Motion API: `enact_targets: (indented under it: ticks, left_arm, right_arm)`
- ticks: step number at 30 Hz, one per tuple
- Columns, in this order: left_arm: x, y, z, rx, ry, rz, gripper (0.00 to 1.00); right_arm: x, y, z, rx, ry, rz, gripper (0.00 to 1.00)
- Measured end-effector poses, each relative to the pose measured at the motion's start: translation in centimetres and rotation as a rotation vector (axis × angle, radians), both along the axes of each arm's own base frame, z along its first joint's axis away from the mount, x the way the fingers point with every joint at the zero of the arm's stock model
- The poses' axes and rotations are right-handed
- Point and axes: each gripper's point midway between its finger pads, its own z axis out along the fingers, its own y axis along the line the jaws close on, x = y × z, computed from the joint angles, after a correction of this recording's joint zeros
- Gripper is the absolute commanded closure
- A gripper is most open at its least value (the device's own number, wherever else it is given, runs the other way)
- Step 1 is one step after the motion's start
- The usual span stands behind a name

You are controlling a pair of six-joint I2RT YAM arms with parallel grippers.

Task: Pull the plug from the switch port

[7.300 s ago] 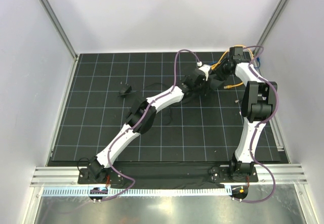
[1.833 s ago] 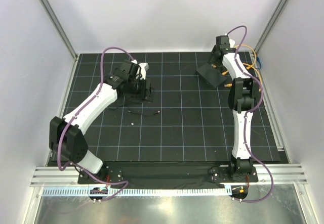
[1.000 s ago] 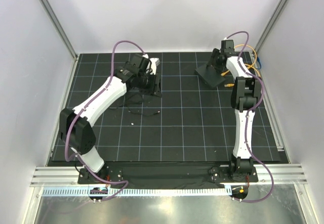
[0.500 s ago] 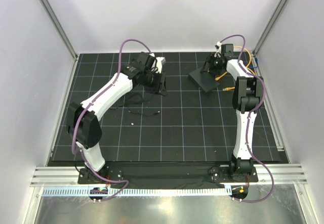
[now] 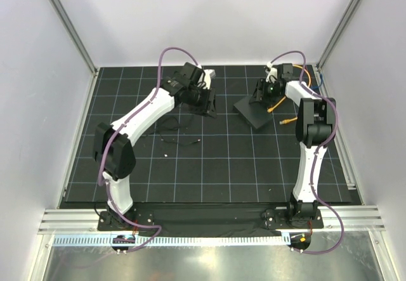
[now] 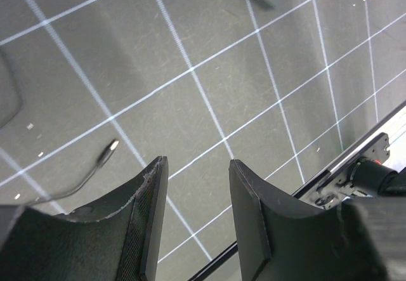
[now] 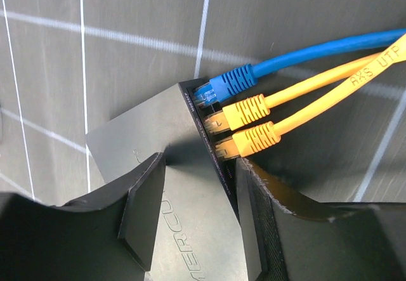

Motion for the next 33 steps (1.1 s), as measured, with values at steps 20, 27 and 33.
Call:
enact_targets:
  ticks: [20,27,33]
  left_arm:
    - [0.6,-8.6,-3.2,-0.081,0.057,-0.044,0.52]
    - [0.9,-11.7,-4.4,-0.112,0.070,-0.047,0.52]
    - [0.8,-14.2,-5.7,-0.133,0.079,-0.075,0.55]
  right_arm:
    - [-5.0,-0.9,1.6,0.010,0.199,-0.278,0.37]
    - [-7.2,-3.7,5.8,0.018,0.163,-0.416,0.31]
    - [-9.7,-7.3,5.7,0.156,0.157,-0.544,0.36]
